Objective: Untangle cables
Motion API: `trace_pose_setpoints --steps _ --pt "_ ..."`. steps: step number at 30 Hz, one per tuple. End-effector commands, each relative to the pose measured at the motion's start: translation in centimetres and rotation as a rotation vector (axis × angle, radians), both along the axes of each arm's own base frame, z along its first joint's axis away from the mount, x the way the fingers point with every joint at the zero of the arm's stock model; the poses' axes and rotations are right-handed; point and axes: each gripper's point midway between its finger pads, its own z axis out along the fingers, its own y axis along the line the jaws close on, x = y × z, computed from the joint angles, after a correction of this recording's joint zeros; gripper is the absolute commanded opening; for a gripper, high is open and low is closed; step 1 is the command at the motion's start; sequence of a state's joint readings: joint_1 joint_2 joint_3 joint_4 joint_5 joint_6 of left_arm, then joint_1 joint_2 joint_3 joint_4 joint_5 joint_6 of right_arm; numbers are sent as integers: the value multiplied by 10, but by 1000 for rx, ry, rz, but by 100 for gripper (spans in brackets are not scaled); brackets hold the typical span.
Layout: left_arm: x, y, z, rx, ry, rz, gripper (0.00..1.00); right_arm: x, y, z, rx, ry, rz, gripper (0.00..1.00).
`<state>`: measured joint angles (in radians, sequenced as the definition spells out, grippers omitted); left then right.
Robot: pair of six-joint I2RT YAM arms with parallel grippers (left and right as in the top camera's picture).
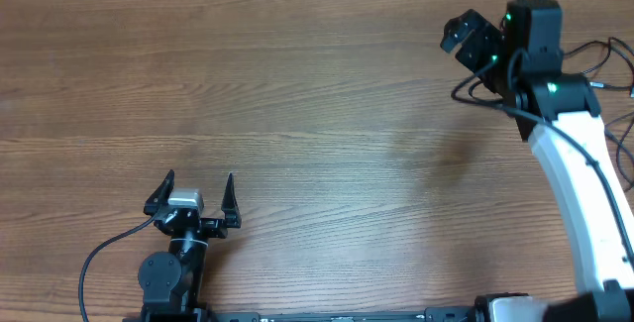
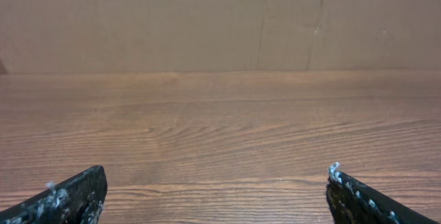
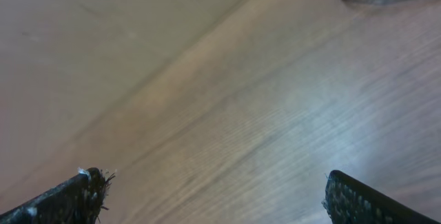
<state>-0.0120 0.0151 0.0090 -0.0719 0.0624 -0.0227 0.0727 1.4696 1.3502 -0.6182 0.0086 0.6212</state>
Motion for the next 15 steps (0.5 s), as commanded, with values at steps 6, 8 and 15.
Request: trace_pose_setpoints --steps 6,8,15 --pt "0 3 0 1 -3 16 100 -32 -5 29 -124 -212 74 100" --pt "0 3 0 1 -3 16 100 -39 -5 30 -126 -253 73 100" --pt "0 3 0 1 -3 16 100 -68 -7 27 -120 -395 63 100"
